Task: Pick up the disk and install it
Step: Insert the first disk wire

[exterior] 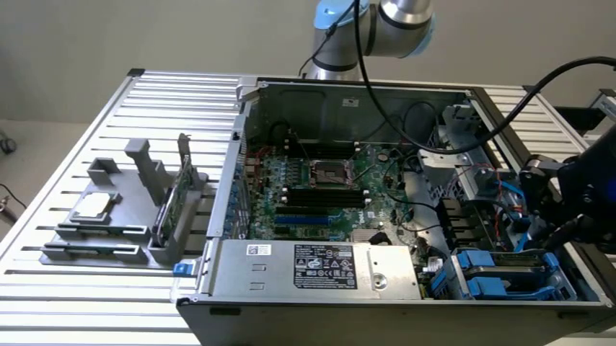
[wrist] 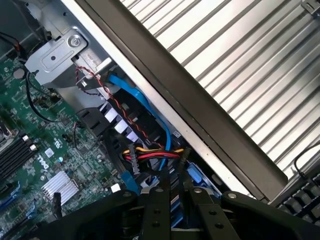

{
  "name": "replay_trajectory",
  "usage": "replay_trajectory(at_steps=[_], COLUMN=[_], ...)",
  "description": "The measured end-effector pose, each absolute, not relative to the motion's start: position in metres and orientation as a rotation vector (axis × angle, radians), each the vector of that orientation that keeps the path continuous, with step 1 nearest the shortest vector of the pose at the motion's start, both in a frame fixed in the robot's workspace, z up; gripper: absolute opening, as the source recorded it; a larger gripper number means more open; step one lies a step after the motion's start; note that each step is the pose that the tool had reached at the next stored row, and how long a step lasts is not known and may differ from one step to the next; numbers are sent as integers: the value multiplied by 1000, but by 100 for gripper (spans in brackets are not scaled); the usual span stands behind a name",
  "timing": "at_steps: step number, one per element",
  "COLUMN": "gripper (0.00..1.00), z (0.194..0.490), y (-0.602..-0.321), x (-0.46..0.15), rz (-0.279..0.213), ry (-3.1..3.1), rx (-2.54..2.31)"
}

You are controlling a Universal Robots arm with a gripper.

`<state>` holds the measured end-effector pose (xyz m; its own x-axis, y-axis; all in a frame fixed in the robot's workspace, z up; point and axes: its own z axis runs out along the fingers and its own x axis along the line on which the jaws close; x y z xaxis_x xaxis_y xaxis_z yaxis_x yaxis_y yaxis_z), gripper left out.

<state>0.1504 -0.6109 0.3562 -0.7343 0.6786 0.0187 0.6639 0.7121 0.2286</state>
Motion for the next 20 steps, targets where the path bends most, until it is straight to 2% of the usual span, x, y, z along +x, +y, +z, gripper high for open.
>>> replay_trajectory(at_steps=[5, 20], gripper=[22, 22], z=[356, 350], y=[-615, -618], x=[150, 150], rz=[354, 340], ry=[2839, 2783], rx=[1155, 1334])
